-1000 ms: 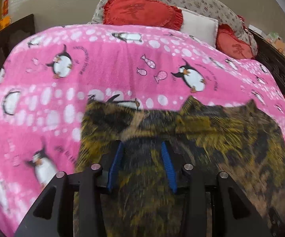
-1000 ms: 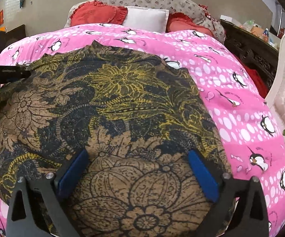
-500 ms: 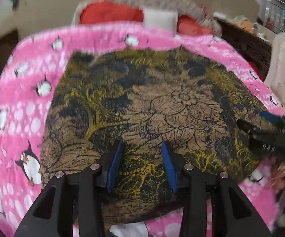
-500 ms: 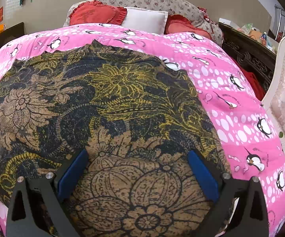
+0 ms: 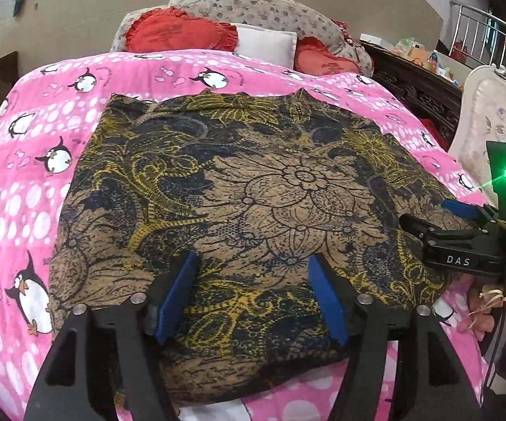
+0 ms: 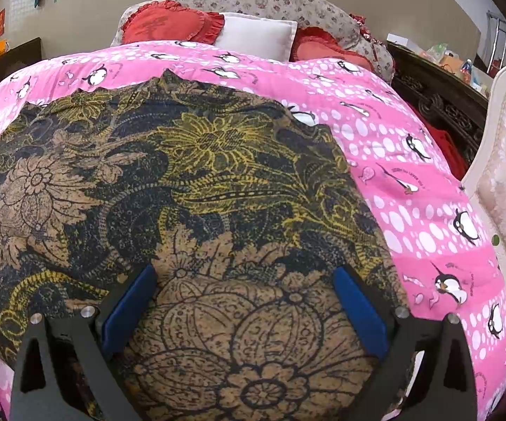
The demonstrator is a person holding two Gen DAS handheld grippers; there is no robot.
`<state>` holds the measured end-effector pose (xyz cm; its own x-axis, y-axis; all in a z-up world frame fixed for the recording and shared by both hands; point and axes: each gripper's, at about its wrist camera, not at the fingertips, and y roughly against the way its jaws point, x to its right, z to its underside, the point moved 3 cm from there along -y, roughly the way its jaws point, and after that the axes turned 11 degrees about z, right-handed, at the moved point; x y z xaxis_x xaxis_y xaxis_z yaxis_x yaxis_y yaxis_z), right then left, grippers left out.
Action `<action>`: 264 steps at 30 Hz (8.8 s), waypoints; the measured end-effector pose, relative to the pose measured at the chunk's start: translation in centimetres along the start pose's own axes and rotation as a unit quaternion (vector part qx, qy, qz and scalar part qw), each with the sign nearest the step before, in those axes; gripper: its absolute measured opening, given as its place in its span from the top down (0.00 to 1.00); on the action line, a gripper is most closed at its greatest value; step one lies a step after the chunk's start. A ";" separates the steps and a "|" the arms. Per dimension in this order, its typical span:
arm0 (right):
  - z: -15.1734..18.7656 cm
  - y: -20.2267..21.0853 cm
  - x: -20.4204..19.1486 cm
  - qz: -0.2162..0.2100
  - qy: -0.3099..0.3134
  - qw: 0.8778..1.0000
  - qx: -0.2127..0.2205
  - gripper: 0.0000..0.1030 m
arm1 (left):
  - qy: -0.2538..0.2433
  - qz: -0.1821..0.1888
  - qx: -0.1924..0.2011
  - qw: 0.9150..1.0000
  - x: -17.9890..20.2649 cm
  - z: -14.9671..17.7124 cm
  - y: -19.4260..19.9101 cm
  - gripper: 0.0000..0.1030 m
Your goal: Fold small clothes
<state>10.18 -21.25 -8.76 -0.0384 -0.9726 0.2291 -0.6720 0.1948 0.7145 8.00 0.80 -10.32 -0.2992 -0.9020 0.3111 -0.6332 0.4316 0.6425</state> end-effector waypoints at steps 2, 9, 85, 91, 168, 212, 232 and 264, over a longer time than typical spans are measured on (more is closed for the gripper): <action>-0.1 -0.2 0.0 0.000 0.000 1.000 0.000 0.01 | 0.001 0.008 0.000 1.000 0.0 0.0 0.0 0.48; -0.1 -0.1 0.0 0.007 0.003 1.000 0.001 0.01 | -0.008 0.004 -0.003 1.000 0.3 0.0 -0.2 0.46; -21.2 1.8 -19.2 -0.445 0.104 0.879 -0.139 0.16 | -0.085 -0.041 0.141 0.986 4.7 -4.2 7.2 1.00; -21.8 1.6 -23.3 -0.371 0.205 0.890 -0.167 0.19 | -0.118 -0.015 0.135 0.984 7.0 -4.2 7.2 1.00; -8.0 -5.9 7.2 -0.191 0.035 0.975 -0.102 0.79 | 0.025 0.051 -0.068 0.996 8.6 -8.9 -7.7 1.00; -7.7 -14.8 10.2 -0.473 -0.093 0.875 -0.047 0.57 | 0.146 0.157 -0.001 0.977 2.9 -6.3 -10.0 0.98; -8.8 -11.3 -1.0 -0.495 -0.145 0.850 -0.108 0.72 | 0.140 0.033 0.049 0.988 -9.3 -6.4 0.6 1.00; -9.9 -8.6 -3.4 -0.519 -0.135 0.840 -0.083 0.75 | 0.169 0.138 0.048 0.975 -9.5 -8.0 1.0 1.00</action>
<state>23.36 -18.34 -9.14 0.3227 -0.6183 -0.7166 -0.3361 -0.7826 0.5239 15.91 9.80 -7.01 -0.2247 -0.6917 0.6864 -0.6313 0.6399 0.4381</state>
